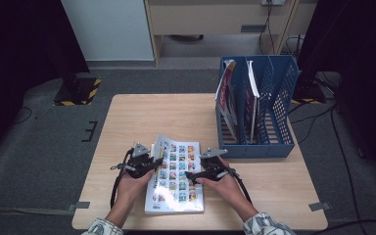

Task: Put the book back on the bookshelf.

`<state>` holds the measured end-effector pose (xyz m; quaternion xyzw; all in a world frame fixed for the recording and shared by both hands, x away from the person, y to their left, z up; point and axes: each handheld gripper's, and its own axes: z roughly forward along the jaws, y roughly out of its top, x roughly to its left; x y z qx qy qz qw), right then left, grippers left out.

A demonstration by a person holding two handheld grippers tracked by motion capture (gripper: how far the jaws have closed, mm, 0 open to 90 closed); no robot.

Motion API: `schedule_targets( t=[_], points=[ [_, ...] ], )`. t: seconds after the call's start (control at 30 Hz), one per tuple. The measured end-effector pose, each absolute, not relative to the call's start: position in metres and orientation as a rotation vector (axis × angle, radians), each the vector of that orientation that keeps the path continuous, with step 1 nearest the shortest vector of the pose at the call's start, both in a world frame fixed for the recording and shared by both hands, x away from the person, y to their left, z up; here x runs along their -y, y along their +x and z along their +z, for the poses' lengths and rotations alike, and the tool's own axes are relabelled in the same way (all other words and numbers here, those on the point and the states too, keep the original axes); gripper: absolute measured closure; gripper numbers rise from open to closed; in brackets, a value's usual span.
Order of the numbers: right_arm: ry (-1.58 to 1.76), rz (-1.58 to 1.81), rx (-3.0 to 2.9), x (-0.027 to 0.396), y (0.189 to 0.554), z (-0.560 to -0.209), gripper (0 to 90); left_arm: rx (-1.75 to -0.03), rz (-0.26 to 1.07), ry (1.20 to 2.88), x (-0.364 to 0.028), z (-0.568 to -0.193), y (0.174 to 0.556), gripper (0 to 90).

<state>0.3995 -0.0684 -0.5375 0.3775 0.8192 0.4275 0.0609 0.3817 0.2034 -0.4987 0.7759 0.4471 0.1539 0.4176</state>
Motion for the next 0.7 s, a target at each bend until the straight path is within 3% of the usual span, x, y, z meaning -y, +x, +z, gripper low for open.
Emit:
schedule_targets(
  t=[0.1,0.7],
  points=[
    [1.135,1.294,-2.480,0.069,0.400,-0.538,10.9,-1.079,0.407,1.930,-0.201,-0.495,0.377,86.0],
    [1.158,1.318,-2.498,0.072,0.401,-0.537,9.4,-0.907,0.489,1.861,-0.197,-0.477,0.364,86.5]
  ],
)
